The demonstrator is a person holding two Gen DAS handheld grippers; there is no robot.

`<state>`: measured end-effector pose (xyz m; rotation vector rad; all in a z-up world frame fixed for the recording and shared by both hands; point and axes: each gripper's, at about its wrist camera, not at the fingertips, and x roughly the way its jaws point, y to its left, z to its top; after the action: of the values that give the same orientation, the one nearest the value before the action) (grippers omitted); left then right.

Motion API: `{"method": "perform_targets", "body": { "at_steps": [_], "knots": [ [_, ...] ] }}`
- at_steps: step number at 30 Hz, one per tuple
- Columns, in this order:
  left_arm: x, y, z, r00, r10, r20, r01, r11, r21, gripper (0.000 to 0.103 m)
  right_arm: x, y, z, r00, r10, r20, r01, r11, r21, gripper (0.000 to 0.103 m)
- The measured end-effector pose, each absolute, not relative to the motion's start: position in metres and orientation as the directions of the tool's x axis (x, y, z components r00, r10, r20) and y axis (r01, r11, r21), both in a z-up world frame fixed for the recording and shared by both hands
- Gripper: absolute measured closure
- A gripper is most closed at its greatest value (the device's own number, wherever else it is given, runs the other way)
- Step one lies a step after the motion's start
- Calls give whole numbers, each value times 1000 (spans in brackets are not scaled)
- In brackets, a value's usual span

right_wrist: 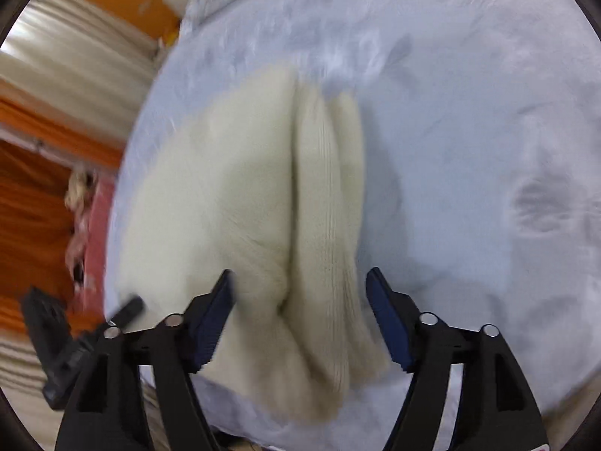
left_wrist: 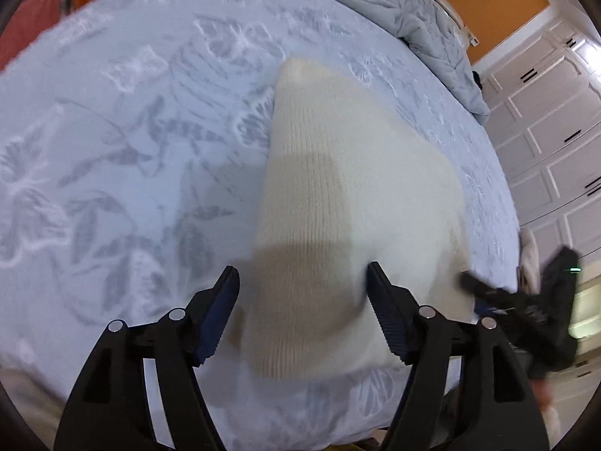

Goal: Fold small clothes

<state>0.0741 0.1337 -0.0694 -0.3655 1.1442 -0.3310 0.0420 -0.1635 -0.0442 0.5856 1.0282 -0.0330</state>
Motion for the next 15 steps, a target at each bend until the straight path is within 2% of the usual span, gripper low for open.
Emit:
{"method": "perform_targets", "body": {
  "at_steps": [2,4,5,7,9,10,12,15],
  "knots": [
    [64,139,-47,431,-418,-800,75,900,-430,37,28,-155,-9,597,201,-776,219,890,399,42],
    [55,133,-25,488,-397,-778,115,912,-393,38,24,-137,6,601,196,-775,143,927,346,57],
    [51,128,-20,497,-384,-778,127,919,-373,38,28,-128,3,581,203,-788,118,937,328,60],
    [49,113,-24,495,-342,-799,159,939,-304,37,35,-116,-25,504,197,-841,102,953,285,75],
    [56,102,-51,433,-282,-856,150,959,-240,40,44,-108,-74,360,168,-917,122,967,225,78],
    [56,103,-69,397,-246,-885,133,969,-210,40,42,-107,-88,377,164,-912,108,970,220,79],
    [60,109,-91,355,-267,-896,91,964,-251,36,40,-103,-80,381,141,-914,91,978,189,79],
    [56,113,-77,367,-250,-896,62,968,-244,35,33,-101,-53,391,129,-911,100,978,181,79]
  ]
}}
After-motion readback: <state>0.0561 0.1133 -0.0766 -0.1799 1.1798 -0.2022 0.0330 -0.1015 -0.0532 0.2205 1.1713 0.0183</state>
